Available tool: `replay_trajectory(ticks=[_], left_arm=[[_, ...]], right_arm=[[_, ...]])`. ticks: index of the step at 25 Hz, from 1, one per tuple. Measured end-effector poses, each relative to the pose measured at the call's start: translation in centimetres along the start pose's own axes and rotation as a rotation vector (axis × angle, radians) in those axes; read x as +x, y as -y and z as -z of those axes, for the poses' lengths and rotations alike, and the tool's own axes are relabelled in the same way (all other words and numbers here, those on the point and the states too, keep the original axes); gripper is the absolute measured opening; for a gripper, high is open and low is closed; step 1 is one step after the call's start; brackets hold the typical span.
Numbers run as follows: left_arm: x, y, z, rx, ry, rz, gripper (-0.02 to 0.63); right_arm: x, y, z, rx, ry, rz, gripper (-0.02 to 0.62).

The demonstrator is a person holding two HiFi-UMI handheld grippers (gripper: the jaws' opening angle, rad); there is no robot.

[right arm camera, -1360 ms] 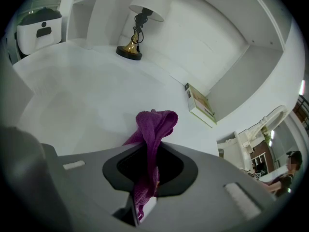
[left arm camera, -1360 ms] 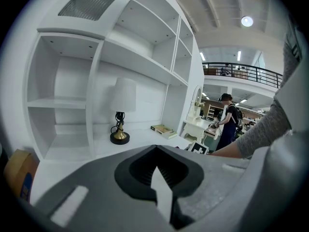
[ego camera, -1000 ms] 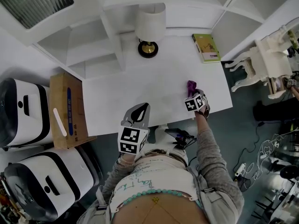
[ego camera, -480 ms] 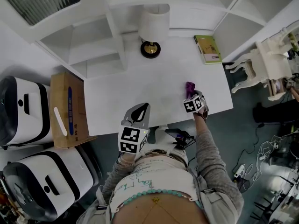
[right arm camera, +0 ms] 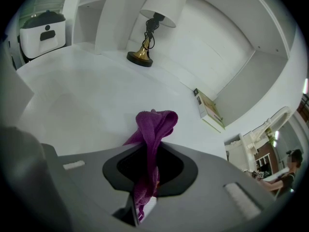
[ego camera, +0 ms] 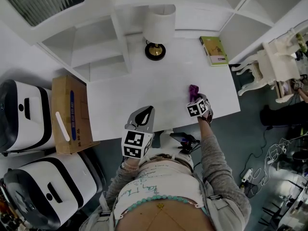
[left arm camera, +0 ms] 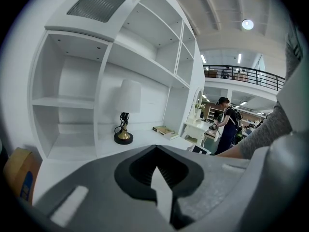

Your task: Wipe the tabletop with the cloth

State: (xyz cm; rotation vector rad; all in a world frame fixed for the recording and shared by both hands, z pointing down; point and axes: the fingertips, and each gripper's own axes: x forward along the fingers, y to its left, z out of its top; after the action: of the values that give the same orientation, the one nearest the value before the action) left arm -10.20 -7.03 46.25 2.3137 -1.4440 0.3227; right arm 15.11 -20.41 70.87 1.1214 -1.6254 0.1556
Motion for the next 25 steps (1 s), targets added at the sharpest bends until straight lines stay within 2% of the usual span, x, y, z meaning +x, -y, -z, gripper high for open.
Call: replay_trajectory(ticks=[25], left_arm=[[-2.5, -1.7, 0.7, -0.018, 0.01, -0.027, 0.002]], right_arm=[[-1.5, -4.6, -2.8, -0.024, 0.035, -0.057, 0.069]])
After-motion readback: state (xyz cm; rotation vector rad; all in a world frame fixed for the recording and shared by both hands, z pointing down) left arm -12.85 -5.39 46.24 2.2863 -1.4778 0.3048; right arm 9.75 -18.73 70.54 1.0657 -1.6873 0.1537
